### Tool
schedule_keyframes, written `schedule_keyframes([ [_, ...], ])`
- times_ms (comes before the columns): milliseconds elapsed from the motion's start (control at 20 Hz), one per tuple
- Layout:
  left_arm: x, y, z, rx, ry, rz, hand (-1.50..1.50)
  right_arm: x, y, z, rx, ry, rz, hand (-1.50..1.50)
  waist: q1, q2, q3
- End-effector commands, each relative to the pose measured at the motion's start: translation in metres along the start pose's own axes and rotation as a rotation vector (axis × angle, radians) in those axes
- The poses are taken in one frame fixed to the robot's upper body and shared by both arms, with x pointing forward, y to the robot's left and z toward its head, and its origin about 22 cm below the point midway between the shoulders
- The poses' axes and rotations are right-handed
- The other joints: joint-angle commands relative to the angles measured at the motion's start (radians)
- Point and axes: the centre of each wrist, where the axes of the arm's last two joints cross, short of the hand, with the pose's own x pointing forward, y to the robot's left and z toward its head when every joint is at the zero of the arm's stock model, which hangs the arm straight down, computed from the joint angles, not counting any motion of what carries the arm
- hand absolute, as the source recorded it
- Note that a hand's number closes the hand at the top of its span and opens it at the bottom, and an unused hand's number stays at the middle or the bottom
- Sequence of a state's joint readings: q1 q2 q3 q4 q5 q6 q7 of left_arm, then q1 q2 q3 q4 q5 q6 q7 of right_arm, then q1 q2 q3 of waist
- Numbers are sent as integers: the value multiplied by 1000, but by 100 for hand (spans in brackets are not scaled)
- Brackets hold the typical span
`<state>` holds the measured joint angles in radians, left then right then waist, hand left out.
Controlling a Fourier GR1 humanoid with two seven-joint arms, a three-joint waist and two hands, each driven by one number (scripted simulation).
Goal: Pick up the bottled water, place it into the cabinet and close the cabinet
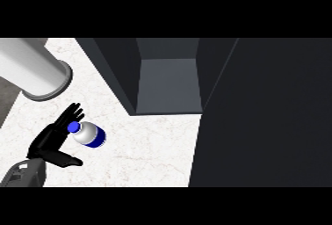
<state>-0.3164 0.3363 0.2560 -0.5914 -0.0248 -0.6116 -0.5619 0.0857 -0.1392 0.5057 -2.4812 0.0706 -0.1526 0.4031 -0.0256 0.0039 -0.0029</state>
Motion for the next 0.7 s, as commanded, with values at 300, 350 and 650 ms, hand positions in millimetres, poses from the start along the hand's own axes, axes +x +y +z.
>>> schedule_keyframes([
  [300, -39, -24, 0, -15, -93, 66, -150, 8, 10, 9, -24, -46, 48, -150, -9, 2, -2],
  [350, -25, -8, -2, -2, -114, 64, -150, 17, 3, 18, -17, -35, 42, -150, -13, 2, -2],
  [650, -31, -29, -23, 29, -151, 113, -150, 12, 3, 9, -16, -36, 77, -150, -10, 2, -2],
])
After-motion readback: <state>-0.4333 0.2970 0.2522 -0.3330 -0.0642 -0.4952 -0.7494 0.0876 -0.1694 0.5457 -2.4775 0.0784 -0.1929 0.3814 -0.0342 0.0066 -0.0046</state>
